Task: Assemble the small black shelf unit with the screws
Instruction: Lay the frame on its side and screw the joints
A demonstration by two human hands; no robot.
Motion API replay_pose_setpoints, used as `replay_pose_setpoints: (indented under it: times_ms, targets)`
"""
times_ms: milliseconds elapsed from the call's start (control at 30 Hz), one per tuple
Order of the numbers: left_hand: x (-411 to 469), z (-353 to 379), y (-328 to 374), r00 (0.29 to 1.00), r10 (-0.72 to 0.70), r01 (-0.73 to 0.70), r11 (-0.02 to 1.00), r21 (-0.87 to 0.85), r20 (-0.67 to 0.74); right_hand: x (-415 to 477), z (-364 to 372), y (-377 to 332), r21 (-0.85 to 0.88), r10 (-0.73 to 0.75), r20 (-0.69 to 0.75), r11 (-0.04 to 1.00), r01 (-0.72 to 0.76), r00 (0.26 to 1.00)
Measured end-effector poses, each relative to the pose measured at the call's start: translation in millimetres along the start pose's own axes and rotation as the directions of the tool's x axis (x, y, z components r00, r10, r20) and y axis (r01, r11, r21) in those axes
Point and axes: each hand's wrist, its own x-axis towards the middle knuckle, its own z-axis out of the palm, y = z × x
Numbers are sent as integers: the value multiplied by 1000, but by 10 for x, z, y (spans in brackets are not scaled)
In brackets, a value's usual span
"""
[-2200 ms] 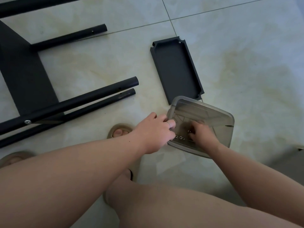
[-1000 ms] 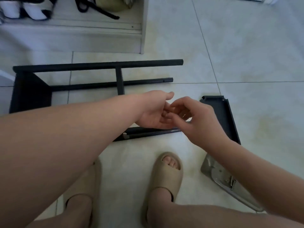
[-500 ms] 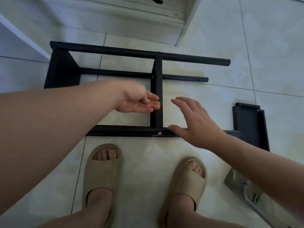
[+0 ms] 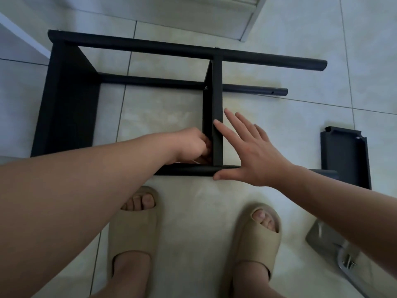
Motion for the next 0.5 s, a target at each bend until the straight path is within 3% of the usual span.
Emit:
replay_pose_setpoints:
  times_ms: [500]
  targets:
    - [33, -34, -18, 995, -40, 35, 998, 57, 86, 4, 196, 8, -192, -116, -213, 979, 75, 970]
